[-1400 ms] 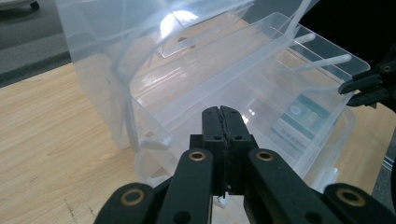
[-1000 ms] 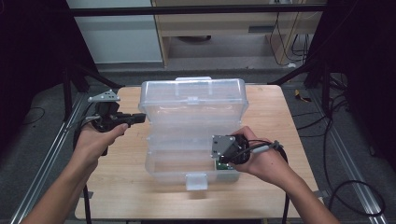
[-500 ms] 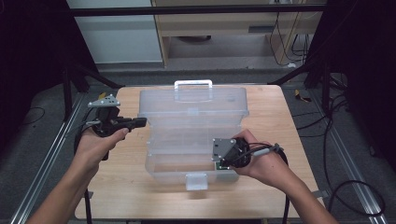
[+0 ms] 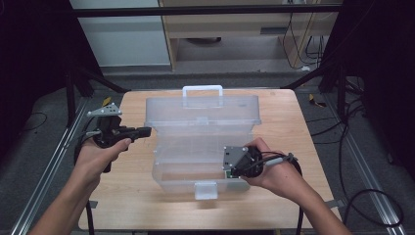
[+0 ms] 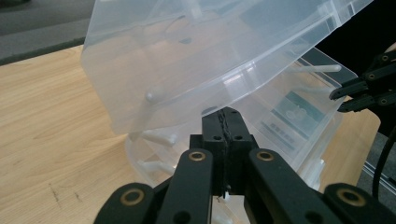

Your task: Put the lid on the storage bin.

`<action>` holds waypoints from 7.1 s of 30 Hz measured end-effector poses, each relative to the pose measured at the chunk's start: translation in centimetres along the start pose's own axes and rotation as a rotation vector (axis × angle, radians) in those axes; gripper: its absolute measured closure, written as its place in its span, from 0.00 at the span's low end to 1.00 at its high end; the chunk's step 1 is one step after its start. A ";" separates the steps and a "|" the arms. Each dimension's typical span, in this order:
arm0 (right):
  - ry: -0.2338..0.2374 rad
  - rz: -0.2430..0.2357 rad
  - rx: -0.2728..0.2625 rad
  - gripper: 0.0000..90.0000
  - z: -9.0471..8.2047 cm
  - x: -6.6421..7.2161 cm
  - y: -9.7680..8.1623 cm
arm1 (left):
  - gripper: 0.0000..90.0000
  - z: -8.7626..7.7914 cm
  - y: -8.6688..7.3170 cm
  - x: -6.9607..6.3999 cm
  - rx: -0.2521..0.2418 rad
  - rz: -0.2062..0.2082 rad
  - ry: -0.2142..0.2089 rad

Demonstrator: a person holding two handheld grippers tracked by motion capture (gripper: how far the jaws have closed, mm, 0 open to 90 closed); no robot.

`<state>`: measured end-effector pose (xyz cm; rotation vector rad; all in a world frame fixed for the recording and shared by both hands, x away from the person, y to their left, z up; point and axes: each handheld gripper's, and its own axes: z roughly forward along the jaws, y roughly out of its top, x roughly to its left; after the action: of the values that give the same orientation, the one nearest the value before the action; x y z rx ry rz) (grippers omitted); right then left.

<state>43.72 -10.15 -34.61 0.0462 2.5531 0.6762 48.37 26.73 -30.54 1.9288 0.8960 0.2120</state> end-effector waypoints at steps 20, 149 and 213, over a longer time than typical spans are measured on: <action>-0.084 0.273 -0.071 0.39 -3.8 0.9 -3.0 | 1.00 0.2 -2.0 -0.5 0.006 0.018 -0.022; -0.317 0.780 0.038 0.23 0.6 -2.3 -16.9 | 0.56 0.6 -10.6 4.7 0.161 0.132 0.308; -0.445 1.262 0.050 0.15 12.1 -11.0 -23.7 | 0.08 12.5 -11.7 15.5 0.157 -0.062 0.387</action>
<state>61.24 -27.09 -49.91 1.6901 1.8566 0.8591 59.80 31.45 -50.07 2.0373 1.2560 0.5034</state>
